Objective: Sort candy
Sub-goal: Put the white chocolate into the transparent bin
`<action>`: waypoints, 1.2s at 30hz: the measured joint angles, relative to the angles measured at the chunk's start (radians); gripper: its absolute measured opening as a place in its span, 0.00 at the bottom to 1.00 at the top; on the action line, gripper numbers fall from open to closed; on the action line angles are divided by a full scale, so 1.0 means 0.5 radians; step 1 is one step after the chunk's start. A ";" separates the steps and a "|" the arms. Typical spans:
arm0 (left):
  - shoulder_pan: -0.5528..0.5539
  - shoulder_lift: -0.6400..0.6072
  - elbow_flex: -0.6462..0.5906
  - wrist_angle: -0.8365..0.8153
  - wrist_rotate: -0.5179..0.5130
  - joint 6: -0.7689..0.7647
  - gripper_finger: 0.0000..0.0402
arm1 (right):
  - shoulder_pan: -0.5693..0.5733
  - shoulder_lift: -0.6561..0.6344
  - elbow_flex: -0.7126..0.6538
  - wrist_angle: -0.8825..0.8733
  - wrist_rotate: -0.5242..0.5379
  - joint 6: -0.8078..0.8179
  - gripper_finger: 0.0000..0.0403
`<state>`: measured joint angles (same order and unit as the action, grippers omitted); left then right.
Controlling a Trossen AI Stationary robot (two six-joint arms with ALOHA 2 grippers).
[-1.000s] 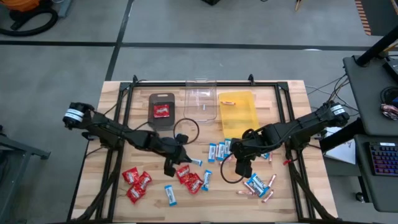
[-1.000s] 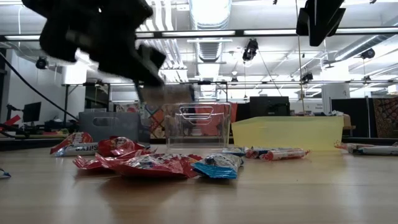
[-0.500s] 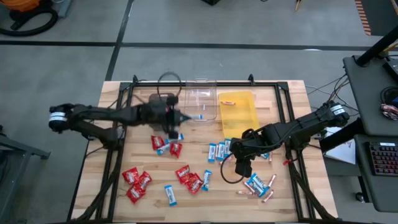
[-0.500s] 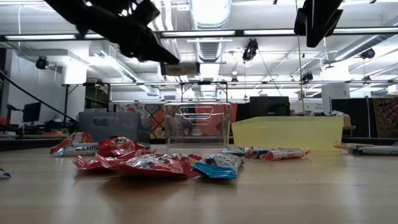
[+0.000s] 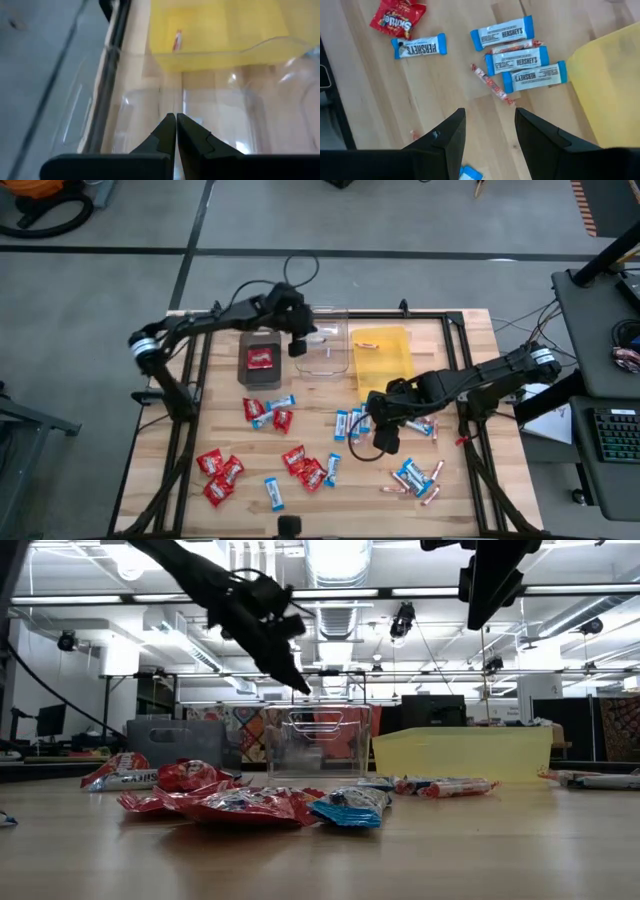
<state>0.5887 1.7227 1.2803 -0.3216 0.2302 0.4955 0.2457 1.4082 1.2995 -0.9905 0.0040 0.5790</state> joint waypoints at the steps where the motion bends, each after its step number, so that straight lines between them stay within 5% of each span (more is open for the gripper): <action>1: 0.017 0.056 0.069 -0.064 0.001 -0.001 0.00 | -0.003 0.000 0.000 -0.001 0.000 -0.002 0.40; 9: 0.049 0.244 0.339 -0.234 0.014 0.036 0.00 | -0.004 0.000 0.000 -0.001 -0.001 -0.023 0.40; 18: -0.028 -0.010 0.279 -0.442 0.416 -0.111 0.00 | -0.003 0.000 0.000 -0.001 0.080 -0.035 0.40; 27: -0.417 -0.617 -0.174 -0.239 0.408 -0.357 0.00 | -0.115 0.001 0.000 0.146 0.498 -0.255 0.35; 36: -0.827 -1.317 -0.801 0.329 0.076 -0.717 0.00 | -0.608 0.023 0.000 0.695 0.463 -0.775 0.18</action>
<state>0.1749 1.0640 0.8796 -0.1574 0.2680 0.1369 -0.0582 1.4198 1.2995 -0.6431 0.2355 0.1918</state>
